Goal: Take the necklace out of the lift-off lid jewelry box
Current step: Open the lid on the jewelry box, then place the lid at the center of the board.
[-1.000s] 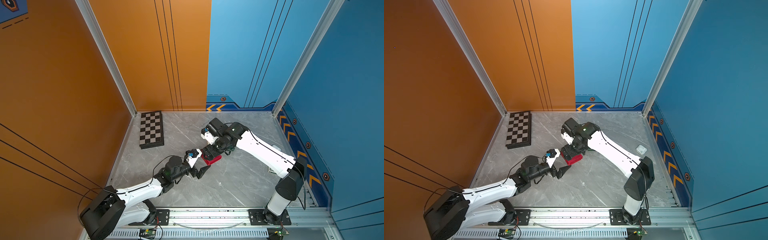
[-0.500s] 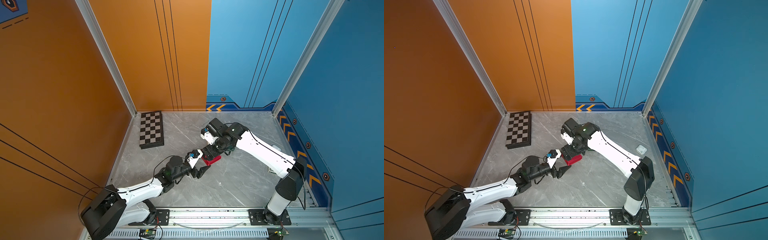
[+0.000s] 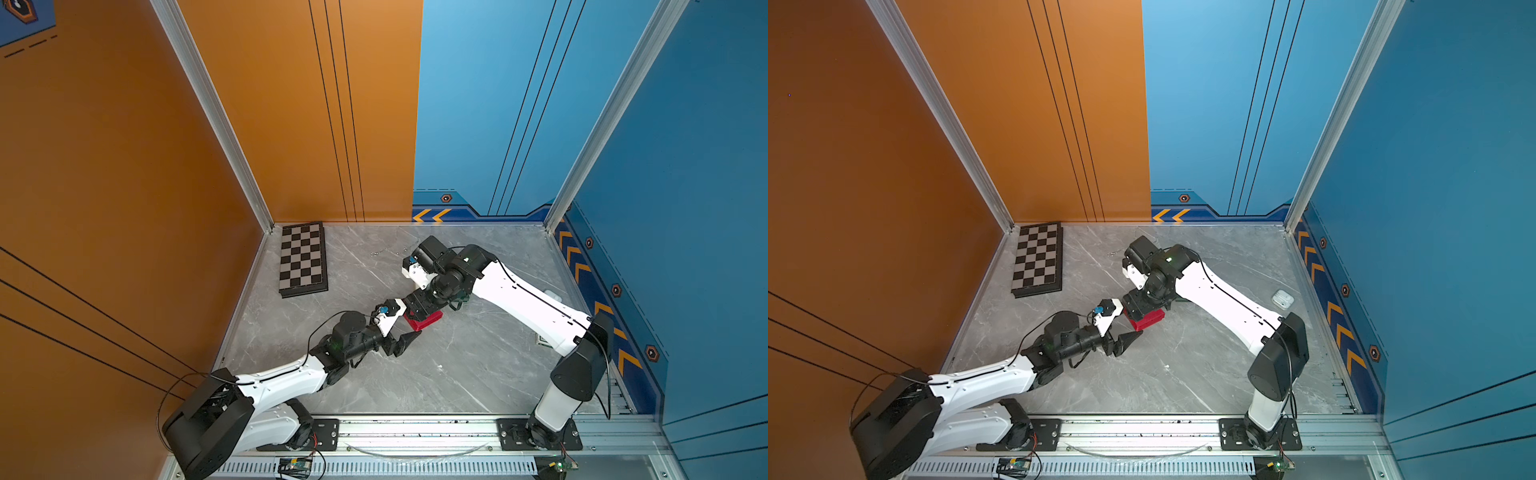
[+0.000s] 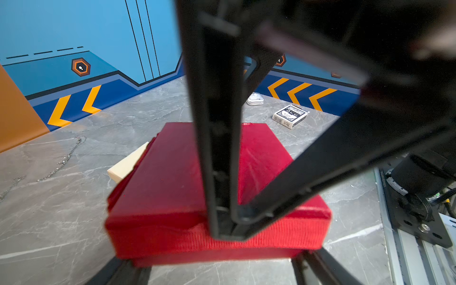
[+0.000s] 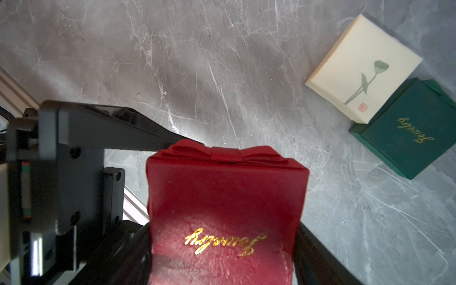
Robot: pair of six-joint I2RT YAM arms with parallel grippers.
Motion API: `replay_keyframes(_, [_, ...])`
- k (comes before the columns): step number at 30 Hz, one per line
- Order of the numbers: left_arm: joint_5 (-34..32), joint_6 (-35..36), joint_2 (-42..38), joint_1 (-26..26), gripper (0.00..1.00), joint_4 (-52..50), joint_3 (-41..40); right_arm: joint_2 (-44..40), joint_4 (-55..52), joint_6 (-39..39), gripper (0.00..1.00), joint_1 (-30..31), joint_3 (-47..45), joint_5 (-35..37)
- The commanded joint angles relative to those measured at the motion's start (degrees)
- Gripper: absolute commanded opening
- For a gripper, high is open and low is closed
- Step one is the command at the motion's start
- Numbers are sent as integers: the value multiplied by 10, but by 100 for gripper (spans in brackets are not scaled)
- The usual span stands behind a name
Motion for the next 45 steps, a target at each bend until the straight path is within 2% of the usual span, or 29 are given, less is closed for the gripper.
replay_keyframes(1, [15,-2,8,4,73,9,14,-20,-5,-7,81,-2,12,-68])
replay_keyframes(8, [22,-2,11,8,72,9,9,-44,12,4,82,-23,24,-128])
replay_keyframes(19, [26,-3,-11,9,71,8,-7,-49,35,29,80,-49,21,-128])
replay_keyframes(21, [23,-4,-18,11,71,9,-10,-47,37,31,80,-49,19,-116])
replay_keyframes(30, [3,-18,-50,12,70,9,-41,-72,67,43,79,-132,-33,-66])
replay_keyframes(36, [-12,-28,-76,18,70,8,-59,-94,82,61,80,-164,-101,3])
replay_keyframes(41, [-48,-28,-106,25,71,-18,-72,-106,139,102,80,-159,-207,49])
replay_keyframes(45, [-51,-33,-129,40,71,-22,-83,-99,199,146,80,-128,-288,87])
